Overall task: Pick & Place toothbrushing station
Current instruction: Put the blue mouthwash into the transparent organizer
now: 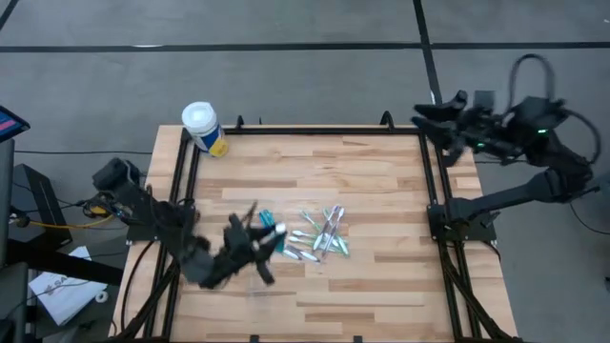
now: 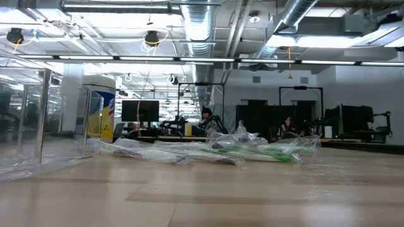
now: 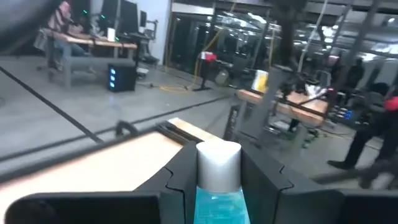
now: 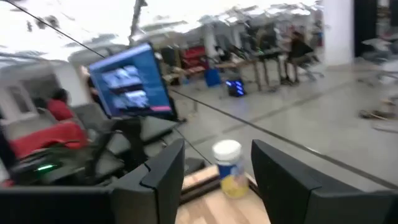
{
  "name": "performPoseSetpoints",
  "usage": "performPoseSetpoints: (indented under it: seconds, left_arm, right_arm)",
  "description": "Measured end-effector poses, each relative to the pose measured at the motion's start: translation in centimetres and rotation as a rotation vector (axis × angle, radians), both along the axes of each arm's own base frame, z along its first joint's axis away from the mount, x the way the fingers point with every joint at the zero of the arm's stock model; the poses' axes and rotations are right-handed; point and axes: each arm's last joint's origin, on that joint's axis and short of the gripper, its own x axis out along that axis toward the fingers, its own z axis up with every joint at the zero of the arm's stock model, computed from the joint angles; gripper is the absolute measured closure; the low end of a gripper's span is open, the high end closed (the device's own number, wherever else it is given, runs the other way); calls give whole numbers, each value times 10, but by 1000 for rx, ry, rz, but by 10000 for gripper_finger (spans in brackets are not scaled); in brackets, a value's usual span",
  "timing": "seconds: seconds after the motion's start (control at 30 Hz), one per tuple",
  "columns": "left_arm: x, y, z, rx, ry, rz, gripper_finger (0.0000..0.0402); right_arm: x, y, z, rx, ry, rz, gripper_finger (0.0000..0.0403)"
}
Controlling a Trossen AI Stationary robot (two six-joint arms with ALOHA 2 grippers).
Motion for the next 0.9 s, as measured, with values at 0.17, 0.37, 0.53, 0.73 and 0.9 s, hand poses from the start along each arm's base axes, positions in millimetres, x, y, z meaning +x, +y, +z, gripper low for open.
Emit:
performPoseSetpoints:
  seconds: [0.17,0.37,0.53,0.73,0.9]
  left_arm:
    - [-15,-44,-32,-19,13,-18,320]
    - [-49,-75,-82,-66,-19,-30,320]
    - [-57,-69,-117,-25,7,-38,320]
    - [-67,-56,-142,33,45,-45,320]
    - [-77,-45,-162,39,48,-54,320]
  right_arm:
    - [29,8,-4,7,24,-50,243]
    - [69,32,-7,11,2,25,258]
    - [94,53,-16,9,21,76,258]
    - [110,81,-25,5,40,118,253]
    - [113,100,-29,4,49,134,254]
